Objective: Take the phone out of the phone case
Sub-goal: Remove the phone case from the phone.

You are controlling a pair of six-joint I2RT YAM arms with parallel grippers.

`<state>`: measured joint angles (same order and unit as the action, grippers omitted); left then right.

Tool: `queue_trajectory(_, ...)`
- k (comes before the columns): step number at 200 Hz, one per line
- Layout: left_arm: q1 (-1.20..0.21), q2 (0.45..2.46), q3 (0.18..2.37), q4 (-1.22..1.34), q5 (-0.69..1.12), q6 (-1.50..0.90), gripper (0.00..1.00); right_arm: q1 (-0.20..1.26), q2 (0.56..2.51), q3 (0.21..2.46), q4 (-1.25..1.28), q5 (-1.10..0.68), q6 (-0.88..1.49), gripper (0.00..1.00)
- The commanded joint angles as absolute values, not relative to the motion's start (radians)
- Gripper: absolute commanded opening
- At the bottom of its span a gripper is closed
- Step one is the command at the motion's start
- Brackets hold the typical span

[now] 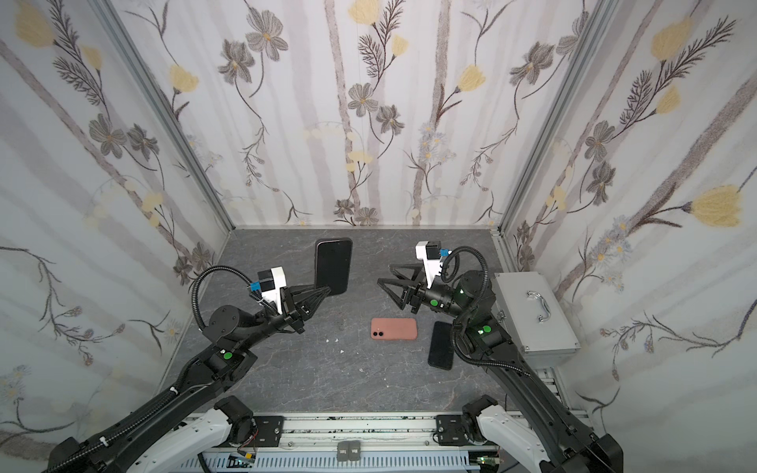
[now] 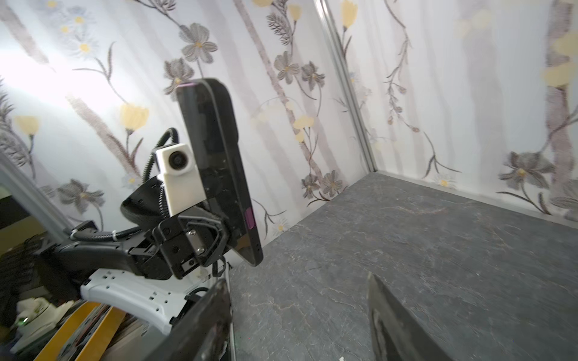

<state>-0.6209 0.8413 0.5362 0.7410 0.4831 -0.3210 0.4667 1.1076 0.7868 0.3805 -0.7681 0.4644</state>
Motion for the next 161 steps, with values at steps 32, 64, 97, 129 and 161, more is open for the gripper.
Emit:
queue_trajectory(32,-0.638,0.866,0.539,1.025,0.586,-0.638,0.0,0.552,1.177,0.866,0.47,-0.973,0.334,0.67)
queue_trajectory(64,-0.647,0.89,0.545,1.033,0.642,-0.655,0.0,0.591,1.225,0.941,0.369,-0.982,0.248,0.61)
queue_trajectory(97,-0.656,0.908,0.549,1.034,0.677,-0.657,0.0,0.595,1.281,1.02,0.225,-1.054,0.18,0.55)
queue_trajectory(129,-0.656,0.907,0.55,1.035,0.682,-0.637,0.0,0.6,1.308,1.069,0.048,-1.067,0.075,0.51)
queue_trajectory(161,-0.657,0.918,0.549,1.035,0.685,-0.635,0.0,0.606,1.324,1.082,0.005,-1.08,0.058,0.36)
